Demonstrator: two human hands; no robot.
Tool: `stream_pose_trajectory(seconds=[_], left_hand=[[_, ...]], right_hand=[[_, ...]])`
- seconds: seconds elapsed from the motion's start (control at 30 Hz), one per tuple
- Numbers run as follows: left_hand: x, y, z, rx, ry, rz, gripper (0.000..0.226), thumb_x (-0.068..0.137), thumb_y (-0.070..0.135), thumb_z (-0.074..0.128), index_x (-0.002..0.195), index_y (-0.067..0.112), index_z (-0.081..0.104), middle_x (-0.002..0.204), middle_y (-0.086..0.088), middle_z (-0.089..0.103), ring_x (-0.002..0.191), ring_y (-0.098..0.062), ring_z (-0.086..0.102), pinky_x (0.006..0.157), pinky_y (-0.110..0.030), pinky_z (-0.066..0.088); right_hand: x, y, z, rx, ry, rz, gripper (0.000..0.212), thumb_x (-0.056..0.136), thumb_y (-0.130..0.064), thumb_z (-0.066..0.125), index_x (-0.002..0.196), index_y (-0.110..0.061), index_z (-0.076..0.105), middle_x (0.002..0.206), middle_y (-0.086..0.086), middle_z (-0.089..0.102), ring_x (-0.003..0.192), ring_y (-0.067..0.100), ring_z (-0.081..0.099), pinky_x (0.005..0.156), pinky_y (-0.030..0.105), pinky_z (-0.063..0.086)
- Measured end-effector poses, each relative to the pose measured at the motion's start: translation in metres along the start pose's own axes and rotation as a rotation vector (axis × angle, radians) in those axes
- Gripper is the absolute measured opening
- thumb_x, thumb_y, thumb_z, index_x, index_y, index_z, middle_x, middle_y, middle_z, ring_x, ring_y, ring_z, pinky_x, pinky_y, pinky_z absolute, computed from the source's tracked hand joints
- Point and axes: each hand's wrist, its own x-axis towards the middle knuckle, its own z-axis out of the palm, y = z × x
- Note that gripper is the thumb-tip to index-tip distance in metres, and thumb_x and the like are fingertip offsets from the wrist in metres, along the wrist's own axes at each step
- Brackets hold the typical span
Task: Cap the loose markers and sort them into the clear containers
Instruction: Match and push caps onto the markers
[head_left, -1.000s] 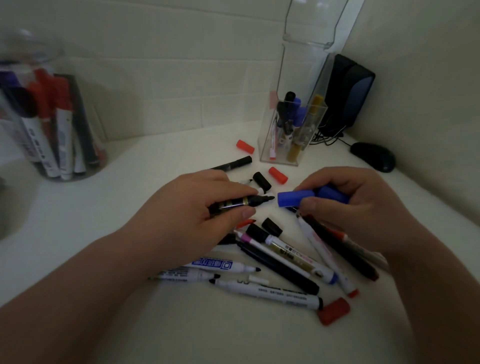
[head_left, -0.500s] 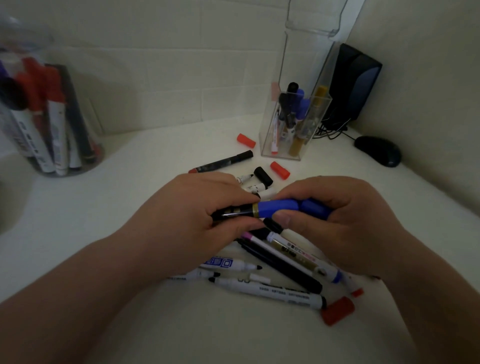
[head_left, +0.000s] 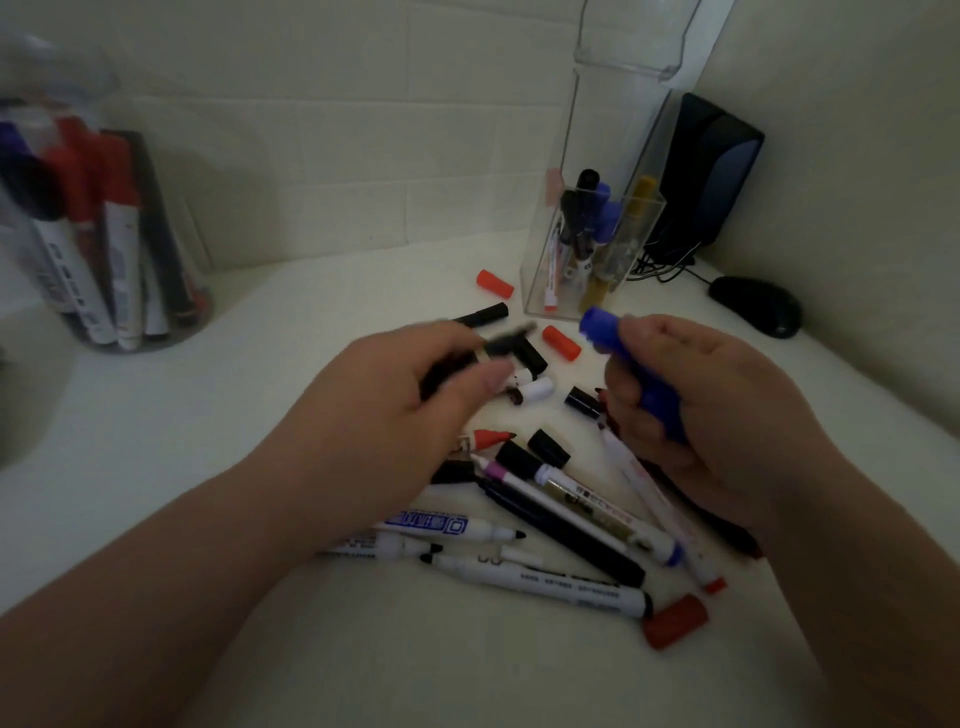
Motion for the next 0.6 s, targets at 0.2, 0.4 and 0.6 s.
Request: stream_pose_trajectory(seconds=[0.2,0.4,0.6], left_hand=[[-0.006,0.014,0.013,-0.429,-0.080,-0.225,0.031,0.080,0.057,0.057,0.084,0.026,0.060,0.056,0.007,0.048,0.047,-0.009,0.042,0.048,-0.024,0.037],[-0.015,0.022,0.017,-0.183,-0.251,-0.044,0.023,0.092,0.048,0.047,0.085,0.030,0.061,0.069,0.007,0.058,0.054,-0.002,0.049,0.051,-0.022,0.041],[-0.016,0.026,0.027,-0.124,-0.273,-0.019,0.024,0.092,0.048,0.053,0.085,0.026,0.062,0.075,0.003,0.061,0.059,-0.007,0.055,0.057,-0.029,0.047]], right_hand=[[0.005,0.009,0.013,0.524,-0.081,0.213,0.024,0.101,-0.030,0.050,0.105,-0.008,0.059,0.073,0.005,0.054,0.053,0.011,0.043,0.039,0.020,0.038],[0.012,0.010,0.025,0.992,0.146,0.107,0.029,0.097,-0.014,0.056,0.123,0.001,0.054,0.083,0.012,0.056,0.061,0.015,0.052,0.053,0.029,0.053],[0.005,0.006,0.031,0.866,0.282,-0.148,0.020,0.101,-0.015,0.052,0.114,-0.002,0.059,0.072,0.008,0.058,0.057,0.016,0.056,0.069,0.039,0.061]])
